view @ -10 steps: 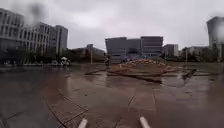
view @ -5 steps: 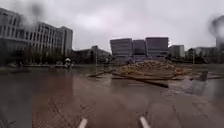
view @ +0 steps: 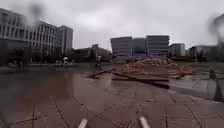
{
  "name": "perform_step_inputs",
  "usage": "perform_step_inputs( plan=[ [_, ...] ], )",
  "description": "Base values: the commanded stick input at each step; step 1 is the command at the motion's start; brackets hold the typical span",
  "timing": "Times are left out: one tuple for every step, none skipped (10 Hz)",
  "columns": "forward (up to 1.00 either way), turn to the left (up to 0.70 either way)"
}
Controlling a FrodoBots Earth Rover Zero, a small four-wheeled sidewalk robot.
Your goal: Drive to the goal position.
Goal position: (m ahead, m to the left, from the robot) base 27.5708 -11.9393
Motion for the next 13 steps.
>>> perform_step_inputs(
  plan=[
    [1.0,0.0],
    [1.0,0.0],
    [1.0,0.0],
    [1.0,0.0],
    [1.0,0.0],
    [1.0,0.0],
    [1.0,0.0],
    [1.0,0.0],
    [1.0,0.0],
    [1.0,0.0],
    [1.0,0.04],
    [1.0,0.15],
    [1.0,0.38]
  ],
)
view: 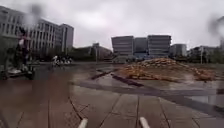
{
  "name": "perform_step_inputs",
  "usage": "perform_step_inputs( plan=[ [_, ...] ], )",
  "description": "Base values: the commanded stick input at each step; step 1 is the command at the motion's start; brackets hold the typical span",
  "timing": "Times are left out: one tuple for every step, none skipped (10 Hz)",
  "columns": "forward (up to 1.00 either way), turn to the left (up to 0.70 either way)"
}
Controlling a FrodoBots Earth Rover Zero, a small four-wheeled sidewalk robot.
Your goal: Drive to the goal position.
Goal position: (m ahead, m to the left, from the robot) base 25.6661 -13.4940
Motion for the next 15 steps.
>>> perform_step_inputs(
  plan=[
    [1.0,0.31],
    [1.0,0.02],
    [1.0,0.02],
    [1.0,0.02],
    [1.0,0.0],
    [1.0,0.01],
    [1.0,0.0],
    [1.0,0.0],
    [1.0,0.0],
    [1.0,0.01],
    [1.0,0.0],
    [1.0,0.0],
    [1.0,0.02],
    [1.0,0.01],
    [1.0,0.0]
  ],
)
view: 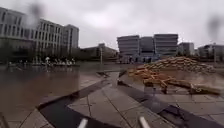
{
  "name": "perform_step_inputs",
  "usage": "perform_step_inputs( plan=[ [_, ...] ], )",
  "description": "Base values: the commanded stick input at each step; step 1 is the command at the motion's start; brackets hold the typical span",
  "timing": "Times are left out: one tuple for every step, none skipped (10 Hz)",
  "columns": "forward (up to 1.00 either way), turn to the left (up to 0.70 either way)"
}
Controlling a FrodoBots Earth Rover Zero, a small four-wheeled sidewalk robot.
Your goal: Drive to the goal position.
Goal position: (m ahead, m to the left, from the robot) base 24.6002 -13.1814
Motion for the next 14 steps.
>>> perform_step_inputs(
  plan=[
    [1.0,0.17],
    [1.0,0.33],
    [1.0,0.35],
    [1.0,0.35],
    [1.0,0.26],
    [1.0,0.02],
    [1.0,0.0],
    [1.0,0.0],
    [1.0,0.0],
    [1.0,0.0],
    [1.0,0.0],
    [1.0,0.0],
    [1.0,-0.15],
    [1.0,-0.4]
  ],
)
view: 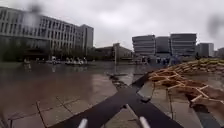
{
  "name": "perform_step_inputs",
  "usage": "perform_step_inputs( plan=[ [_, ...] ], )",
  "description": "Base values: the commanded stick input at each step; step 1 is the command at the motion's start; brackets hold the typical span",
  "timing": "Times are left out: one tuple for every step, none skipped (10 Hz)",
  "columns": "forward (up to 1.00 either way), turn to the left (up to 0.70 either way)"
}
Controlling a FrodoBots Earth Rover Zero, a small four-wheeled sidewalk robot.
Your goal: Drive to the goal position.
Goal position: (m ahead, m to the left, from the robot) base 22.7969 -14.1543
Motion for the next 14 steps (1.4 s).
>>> perform_step_inputs(
  plan=[
    [1.0,-0.4],
    [1.0,-0.4],
    [1.0,-0.39],
    [1.0,-0.13],
    [1.0,-0.05],
    [1.0,0.0],
    [1.0,0.0],
    [1.0,0.0],
    [1.0,0.0],
    [1.0,0.0],
    [1.0,0.0],
    [1.0,0.0],
    [1.0,0.0],
    [1.0,-0.03]
  ],
)
